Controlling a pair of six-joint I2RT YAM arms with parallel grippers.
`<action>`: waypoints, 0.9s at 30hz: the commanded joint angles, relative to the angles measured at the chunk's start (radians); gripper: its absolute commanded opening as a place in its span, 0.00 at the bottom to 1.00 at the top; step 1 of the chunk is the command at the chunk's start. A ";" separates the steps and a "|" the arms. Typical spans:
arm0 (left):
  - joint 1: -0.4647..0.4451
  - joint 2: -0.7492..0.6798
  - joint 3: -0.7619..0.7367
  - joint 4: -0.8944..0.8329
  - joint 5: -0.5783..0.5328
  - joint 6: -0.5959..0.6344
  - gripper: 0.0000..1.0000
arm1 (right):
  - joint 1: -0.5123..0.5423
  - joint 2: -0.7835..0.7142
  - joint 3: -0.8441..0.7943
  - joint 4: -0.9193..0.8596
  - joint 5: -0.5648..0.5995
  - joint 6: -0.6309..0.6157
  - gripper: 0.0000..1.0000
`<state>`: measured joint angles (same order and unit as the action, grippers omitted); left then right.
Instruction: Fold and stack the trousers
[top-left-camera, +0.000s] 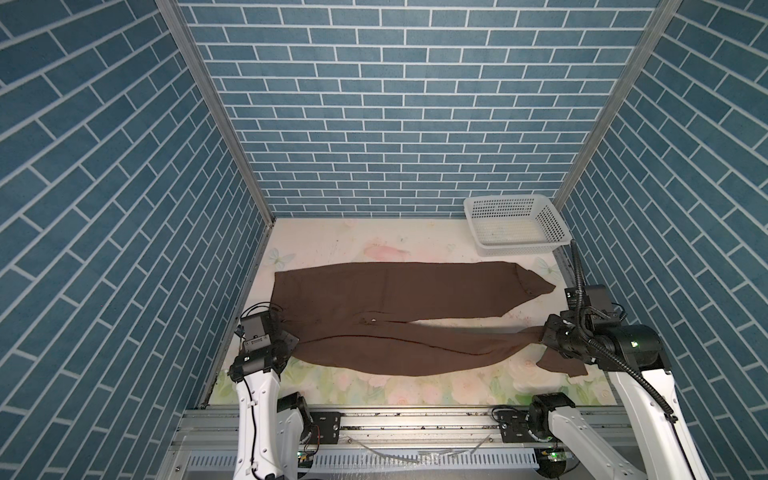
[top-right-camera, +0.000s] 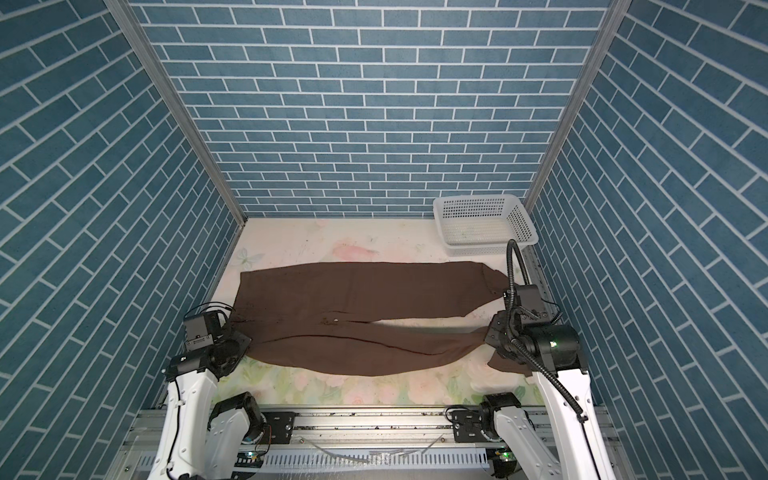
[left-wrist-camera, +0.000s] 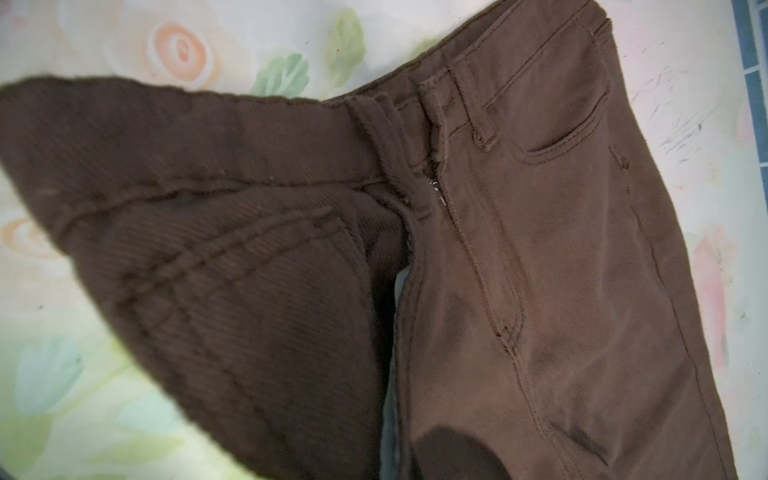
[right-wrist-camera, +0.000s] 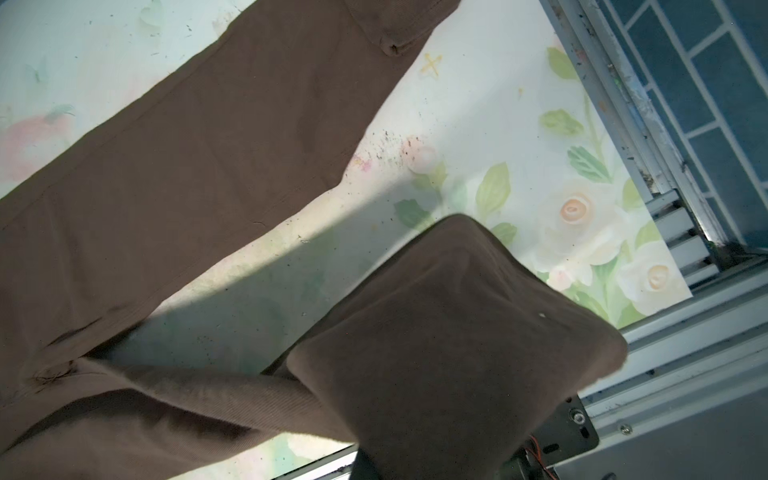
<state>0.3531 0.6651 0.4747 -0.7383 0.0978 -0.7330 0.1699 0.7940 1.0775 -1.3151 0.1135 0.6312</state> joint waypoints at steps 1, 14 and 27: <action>0.004 -0.068 -0.024 -0.046 -0.029 -0.040 0.40 | -0.024 0.122 -0.075 0.133 0.066 -0.017 0.00; 0.005 -0.044 0.010 -0.018 -0.019 -0.055 0.72 | -0.287 0.581 0.060 0.454 -0.094 -0.142 0.58; -0.105 0.088 0.038 0.166 -0.029 -0.062 0.42 | -0.200 0.333 -0.339 0.435 -0.127 -0.078 0.60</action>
<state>0.2817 0.7277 0.5102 -0.6342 0.0879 -0.7773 -0.0811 1.1404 0.7456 -0.8738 -0.0154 0.5079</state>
